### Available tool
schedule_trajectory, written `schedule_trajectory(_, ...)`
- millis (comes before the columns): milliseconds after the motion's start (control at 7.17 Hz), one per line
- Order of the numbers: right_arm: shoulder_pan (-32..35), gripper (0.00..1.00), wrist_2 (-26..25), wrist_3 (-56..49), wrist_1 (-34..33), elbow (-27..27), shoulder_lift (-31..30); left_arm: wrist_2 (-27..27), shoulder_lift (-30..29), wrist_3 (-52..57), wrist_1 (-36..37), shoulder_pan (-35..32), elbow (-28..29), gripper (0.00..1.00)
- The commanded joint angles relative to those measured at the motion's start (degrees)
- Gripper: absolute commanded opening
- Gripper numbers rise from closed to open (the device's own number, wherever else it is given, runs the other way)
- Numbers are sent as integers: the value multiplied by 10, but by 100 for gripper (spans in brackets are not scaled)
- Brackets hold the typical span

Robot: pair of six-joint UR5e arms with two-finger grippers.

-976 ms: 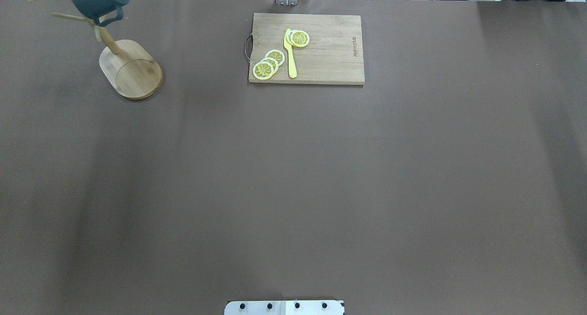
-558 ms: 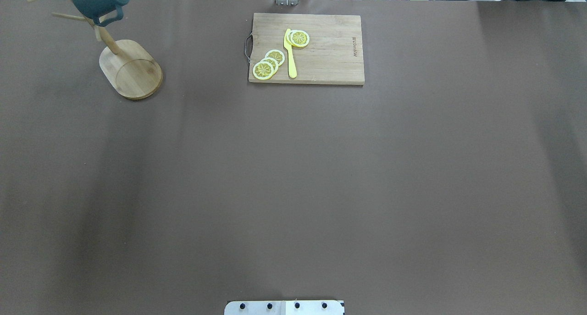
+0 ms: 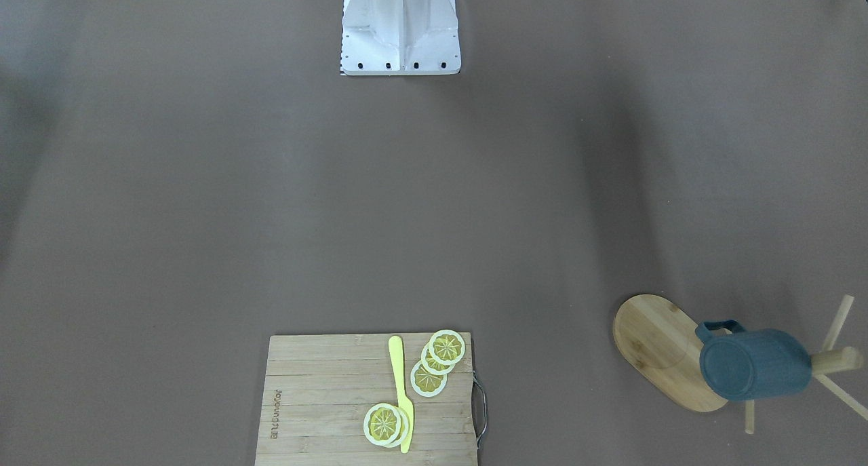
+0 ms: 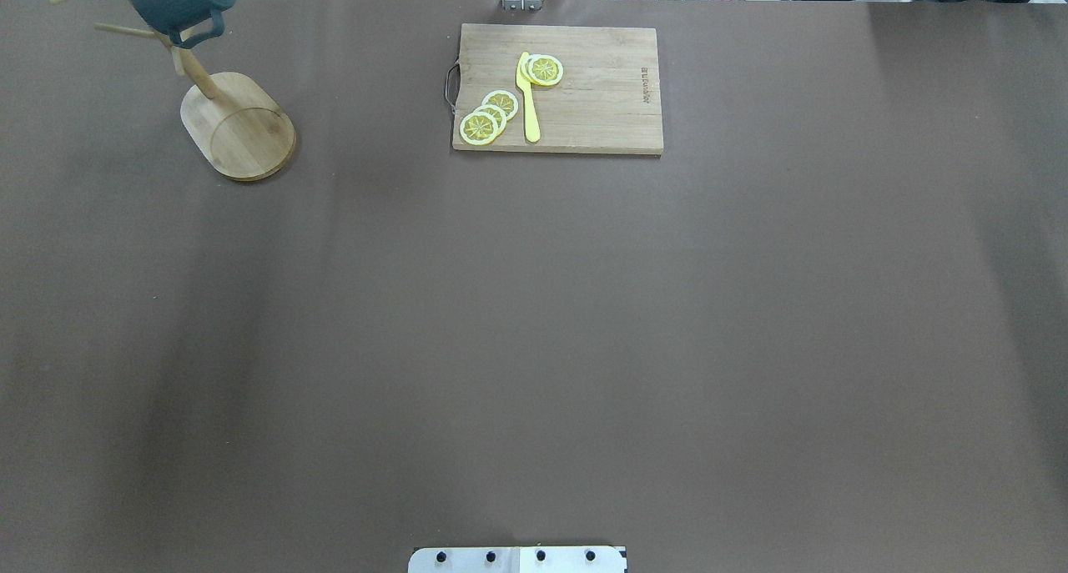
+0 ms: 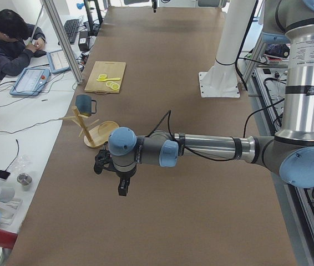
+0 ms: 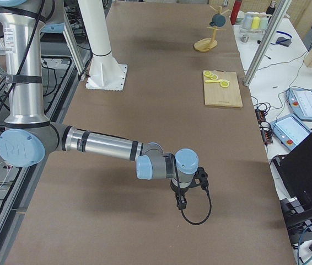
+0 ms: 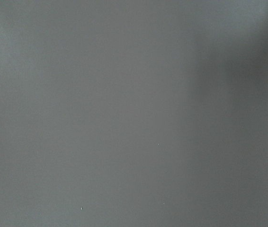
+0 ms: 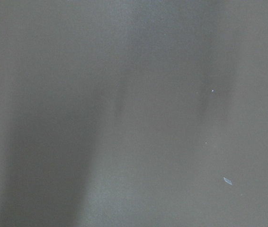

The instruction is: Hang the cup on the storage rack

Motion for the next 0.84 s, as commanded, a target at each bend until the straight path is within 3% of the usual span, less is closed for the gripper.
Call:
schedule_trajectory(0, -1, 100, 0, 0, 1, 0, -3, 0, 1, 0, 0, 0, 0, 99)
schedule_trajectory(697, -6, 100, 1, 1, 1, 1, -3, 0, 1, -1, 0, -1, -1, 99)
